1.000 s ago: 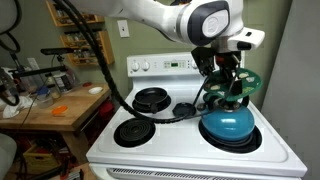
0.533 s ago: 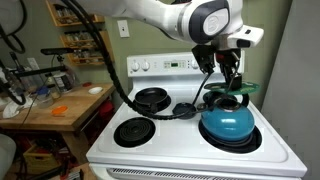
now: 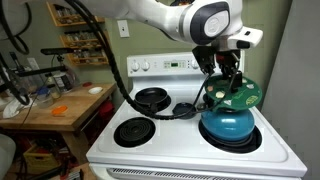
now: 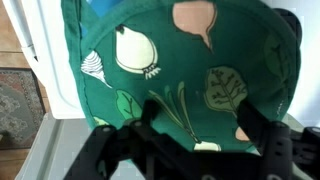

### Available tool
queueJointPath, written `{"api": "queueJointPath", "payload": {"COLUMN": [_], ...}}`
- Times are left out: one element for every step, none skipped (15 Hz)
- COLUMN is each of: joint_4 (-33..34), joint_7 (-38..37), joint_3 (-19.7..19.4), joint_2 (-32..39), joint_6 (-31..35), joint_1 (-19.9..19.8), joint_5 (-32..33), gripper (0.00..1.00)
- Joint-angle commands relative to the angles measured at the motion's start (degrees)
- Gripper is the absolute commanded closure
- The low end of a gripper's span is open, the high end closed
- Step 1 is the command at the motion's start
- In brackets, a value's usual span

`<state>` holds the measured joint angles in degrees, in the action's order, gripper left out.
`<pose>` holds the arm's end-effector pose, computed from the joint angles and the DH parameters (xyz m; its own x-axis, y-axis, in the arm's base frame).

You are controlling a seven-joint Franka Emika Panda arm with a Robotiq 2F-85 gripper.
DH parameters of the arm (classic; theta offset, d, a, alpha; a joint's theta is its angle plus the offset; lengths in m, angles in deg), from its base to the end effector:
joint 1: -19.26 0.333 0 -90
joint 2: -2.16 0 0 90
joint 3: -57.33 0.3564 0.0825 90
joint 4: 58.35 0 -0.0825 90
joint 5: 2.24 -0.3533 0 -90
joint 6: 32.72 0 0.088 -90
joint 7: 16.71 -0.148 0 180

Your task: Use the green pot holder to move the blue kettle to the left

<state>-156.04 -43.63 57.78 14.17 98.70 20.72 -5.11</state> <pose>0.6514 0.0240 0.5182 0.8360 -0.4547 0.3071 -0.4063 -0.8891 -0.2107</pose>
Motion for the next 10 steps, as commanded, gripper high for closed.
{"api": "queueJointPath", "payload": {"joint_4": [0.5,0.5,0.5,0.5,0.6,0.7,0.7,0.7,0.8,0.8], "joint_7": [1.6,2.1,2.3,2.8,3.1,3.3,3.4,3.6,3.8,3.8], "joint_3": [-0.1,0.0,0.0,0.1,0.1,0.0,0.0,0.0,0.0,0.0], "joint_2": [1.6,2.0,2.2,2.5,2.7,3.0,3.1,3.2,3.3,3.3], "joint_6": [-1.1,-1.1,-1.2,-1.2,-1.3,-1.5,-1.6,-1.6,-1.7,-1.9], "joint_1": [0.5,0.5,0.6,0.6,0.6,0.7,0.7,0.7,0.7,0.7], "joint_5": [-1.7,-2.0,-2.1,-2.3,-2.3,-2.2,-2.2,-2.2,-2.2,-2.0], "gripper": [0.00,0.00,0.00,0.00,0.00,0.04,0.26,0.28,0.31,0.38]}}
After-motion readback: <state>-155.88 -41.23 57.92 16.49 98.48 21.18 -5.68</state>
